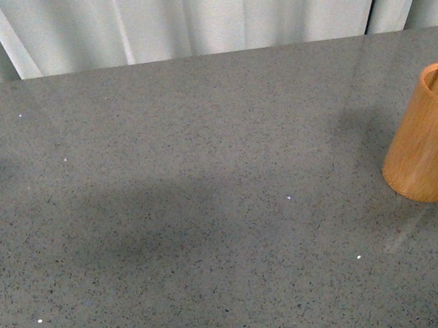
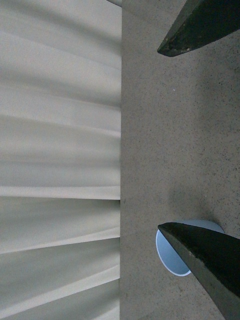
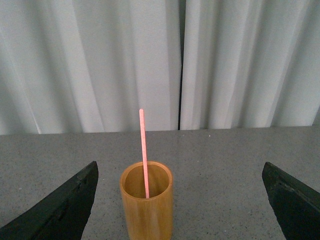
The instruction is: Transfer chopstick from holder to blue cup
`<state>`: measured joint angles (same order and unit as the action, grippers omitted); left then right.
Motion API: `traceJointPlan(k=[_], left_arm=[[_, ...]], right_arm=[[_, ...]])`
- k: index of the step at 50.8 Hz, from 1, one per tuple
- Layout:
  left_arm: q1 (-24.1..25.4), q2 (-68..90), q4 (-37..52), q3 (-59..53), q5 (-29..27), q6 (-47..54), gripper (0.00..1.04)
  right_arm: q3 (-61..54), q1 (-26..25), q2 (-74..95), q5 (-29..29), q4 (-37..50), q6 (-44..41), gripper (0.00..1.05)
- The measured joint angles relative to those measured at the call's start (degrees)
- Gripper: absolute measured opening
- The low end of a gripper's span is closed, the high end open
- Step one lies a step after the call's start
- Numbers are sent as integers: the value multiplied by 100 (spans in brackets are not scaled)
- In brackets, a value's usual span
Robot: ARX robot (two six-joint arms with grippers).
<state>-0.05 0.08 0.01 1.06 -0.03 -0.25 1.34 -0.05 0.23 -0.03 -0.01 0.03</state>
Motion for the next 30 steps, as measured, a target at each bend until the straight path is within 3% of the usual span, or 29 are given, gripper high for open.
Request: traceJointPlan(k=[30], left_arm=[[0, 0, 0, 0, 0, 0, 98]], right_arm=[[0, 0, 0, 0, 0, 0, 95]])
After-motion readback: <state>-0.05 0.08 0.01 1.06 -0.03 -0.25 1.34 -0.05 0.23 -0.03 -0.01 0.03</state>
